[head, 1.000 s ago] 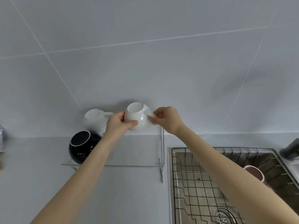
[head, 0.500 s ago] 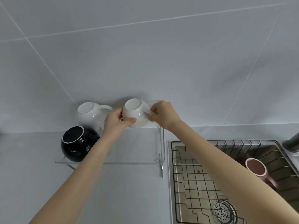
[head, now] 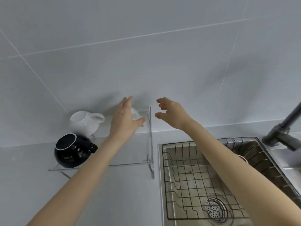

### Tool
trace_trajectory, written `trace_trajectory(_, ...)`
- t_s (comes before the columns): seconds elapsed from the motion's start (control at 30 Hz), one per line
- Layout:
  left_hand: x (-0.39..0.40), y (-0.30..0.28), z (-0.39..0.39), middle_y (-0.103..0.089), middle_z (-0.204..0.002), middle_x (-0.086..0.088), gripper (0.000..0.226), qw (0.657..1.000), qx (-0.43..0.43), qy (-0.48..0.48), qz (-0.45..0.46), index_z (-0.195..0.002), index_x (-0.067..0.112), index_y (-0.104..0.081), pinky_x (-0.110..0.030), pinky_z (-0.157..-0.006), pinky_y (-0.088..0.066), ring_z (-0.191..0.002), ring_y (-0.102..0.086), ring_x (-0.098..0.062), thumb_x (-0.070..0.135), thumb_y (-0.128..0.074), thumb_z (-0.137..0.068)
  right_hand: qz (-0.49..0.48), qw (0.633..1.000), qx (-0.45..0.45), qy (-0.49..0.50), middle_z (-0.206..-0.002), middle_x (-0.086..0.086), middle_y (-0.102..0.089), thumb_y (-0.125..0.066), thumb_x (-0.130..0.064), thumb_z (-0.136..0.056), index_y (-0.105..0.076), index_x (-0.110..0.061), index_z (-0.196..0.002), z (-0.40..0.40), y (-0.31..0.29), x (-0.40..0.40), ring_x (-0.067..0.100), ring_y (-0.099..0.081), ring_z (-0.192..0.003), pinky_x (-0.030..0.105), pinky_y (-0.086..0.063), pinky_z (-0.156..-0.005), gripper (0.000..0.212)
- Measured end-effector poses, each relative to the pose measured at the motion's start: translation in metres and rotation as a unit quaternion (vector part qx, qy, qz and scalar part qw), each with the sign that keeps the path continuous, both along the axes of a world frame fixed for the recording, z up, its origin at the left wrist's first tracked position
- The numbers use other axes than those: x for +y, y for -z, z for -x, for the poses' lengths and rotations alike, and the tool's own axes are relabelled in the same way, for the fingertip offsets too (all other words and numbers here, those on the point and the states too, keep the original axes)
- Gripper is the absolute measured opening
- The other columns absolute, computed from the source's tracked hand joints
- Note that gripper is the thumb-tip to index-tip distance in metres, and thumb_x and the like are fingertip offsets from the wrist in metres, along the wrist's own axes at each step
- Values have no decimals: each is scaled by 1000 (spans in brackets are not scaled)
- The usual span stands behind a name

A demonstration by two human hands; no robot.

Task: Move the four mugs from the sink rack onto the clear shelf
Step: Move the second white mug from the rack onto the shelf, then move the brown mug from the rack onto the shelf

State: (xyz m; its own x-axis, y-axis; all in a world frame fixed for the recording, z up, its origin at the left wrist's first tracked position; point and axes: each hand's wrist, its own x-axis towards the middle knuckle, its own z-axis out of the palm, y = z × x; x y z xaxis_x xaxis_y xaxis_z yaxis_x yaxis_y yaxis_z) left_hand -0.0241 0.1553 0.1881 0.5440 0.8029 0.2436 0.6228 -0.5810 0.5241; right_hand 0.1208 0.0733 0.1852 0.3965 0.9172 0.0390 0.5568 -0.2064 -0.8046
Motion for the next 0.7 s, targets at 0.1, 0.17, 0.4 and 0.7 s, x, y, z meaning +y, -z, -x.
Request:
trace_trajectory(0.1,-44,0,-36,-38,-145,-8,66,997,-33,66,-10,-134,13,-36,-30,-106,-28,-134,-35,-22,28,-66,-77,2,998,13,54,-129,11,-55,-60,-16,-86,-45,-12,-131,-30,3,-46,22,-52,-118,31,-43,-99,47)
trace_trajectory(0.17,-72,16,-61,-45,-139,-6,57,993,-42,112,8,-130,13,-41,-28,-101,-31,-128,-41,-22,28,-63,-80,31,996,0,86,-129,9,-57,-60,-17,-85,-49,-12,-128,-53,15,-79,22,-54,-117,31,-43,-99,44)
trace_trajectory(0.4,-130,104,-124,-47,-139,-10,64,951,41,218,216,-134,13,-38,-37,-106,-38,-127,-45,-23,31,-64,-79,156,969,-2,193,-126,12,-60,-60,-14,-84,-50,-9,-127,-111,94,-174,27,-55,-116,36,-44,-98,45)
trace_trajectory(0.7,-168,177,-186,-34,-147,-11,81,897,132,286,311,-139,12,-28,-36,-111,-25,-135,-32,-25,20,-72,-72,229,926,51,297,-122,15,-62,-60,-7,-79,-50,-6,-125,-127,173,-227,28,-58,-111,27,-43,-85,47)
